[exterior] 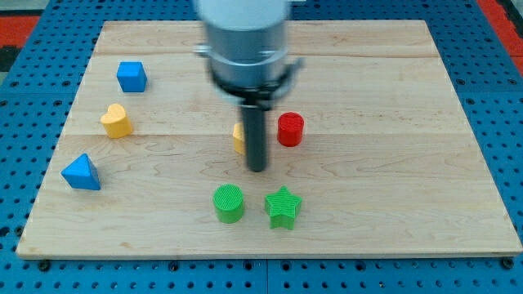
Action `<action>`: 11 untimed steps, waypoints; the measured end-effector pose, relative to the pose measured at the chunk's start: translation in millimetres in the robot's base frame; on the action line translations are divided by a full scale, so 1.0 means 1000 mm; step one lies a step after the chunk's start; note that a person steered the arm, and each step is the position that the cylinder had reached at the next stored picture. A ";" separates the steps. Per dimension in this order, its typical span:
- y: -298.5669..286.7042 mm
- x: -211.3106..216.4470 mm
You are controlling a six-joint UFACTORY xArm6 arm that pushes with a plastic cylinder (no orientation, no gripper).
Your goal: Move your arm away from green star
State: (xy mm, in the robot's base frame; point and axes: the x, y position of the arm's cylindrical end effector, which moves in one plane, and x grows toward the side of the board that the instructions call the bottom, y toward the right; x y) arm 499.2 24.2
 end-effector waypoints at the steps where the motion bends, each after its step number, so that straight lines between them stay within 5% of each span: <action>1: 0.089 0.042; 3: -0.009 0.075; 11: 0.040 0.035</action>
